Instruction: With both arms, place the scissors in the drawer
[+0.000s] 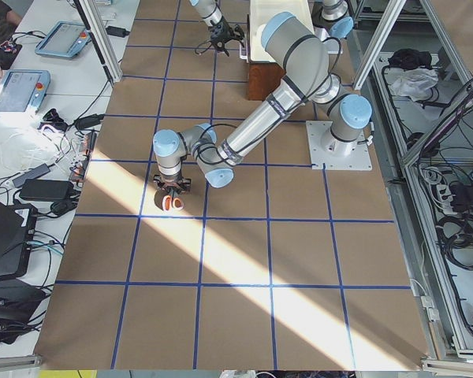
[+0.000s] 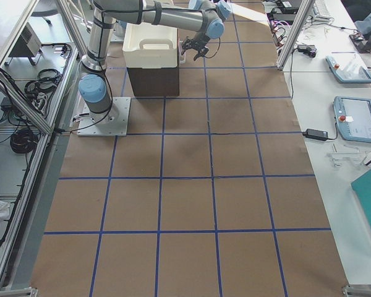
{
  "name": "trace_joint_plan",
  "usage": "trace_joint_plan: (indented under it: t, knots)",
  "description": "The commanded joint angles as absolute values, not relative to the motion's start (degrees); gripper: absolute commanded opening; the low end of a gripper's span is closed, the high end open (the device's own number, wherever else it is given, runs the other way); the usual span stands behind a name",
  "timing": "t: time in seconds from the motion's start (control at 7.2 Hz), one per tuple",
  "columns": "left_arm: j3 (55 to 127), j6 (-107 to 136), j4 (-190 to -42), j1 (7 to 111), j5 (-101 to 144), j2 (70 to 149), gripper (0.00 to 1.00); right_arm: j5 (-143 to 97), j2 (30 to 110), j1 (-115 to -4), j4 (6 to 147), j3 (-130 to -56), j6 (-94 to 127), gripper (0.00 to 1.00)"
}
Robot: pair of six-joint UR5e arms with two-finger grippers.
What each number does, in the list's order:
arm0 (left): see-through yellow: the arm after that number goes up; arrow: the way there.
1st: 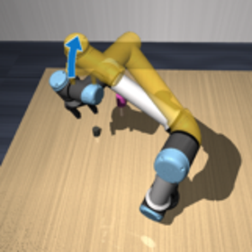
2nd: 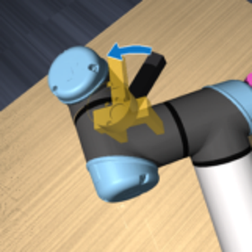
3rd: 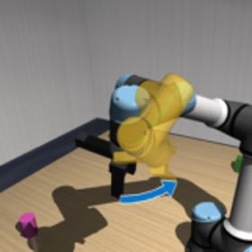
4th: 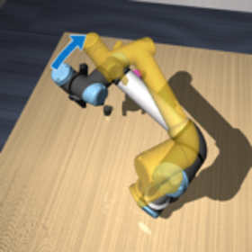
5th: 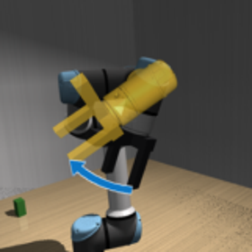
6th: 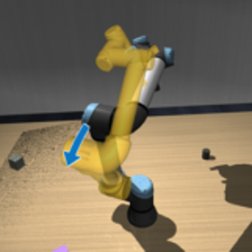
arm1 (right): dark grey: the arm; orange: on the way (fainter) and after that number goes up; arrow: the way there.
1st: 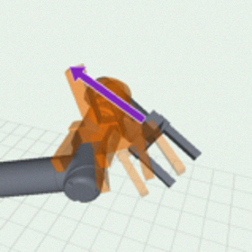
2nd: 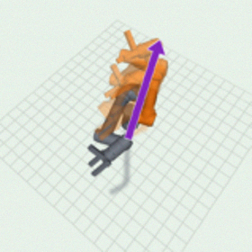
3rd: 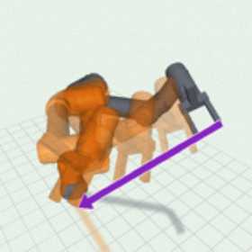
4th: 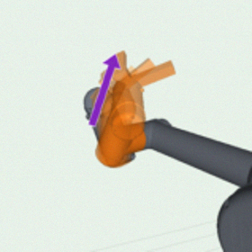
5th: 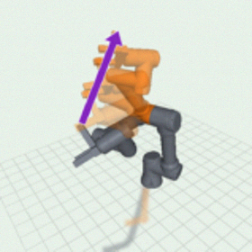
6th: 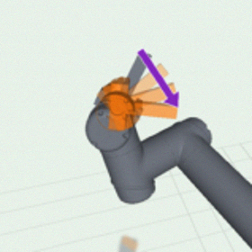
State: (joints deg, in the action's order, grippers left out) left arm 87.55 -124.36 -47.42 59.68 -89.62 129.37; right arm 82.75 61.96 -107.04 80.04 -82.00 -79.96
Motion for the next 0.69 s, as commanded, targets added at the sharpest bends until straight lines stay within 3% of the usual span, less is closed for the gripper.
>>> trace_joint_plan:
  t: [0.0, 0.28, 0.56]
  knots:
    - [87.5, -124.5, -47.7, 59.8, -89.5, 127.9, 0.00, 82.9, 61.9, -107.0, 80.8, -81.5, -80.0, 0.56]
    - [87.5, -123.3, -50.3, 60.3, -89.4, 125.6, 0.00, 83.0, 61.3, -106.9, 80.9, -79.5, -80.2, 0.50]
    - [87.5, -118.2, -57.5, 62.7, -89.2, 121.7, 0.00, 84.1, 59.9, -106.4, 80.9, -76.0, -80.5, 0.50]
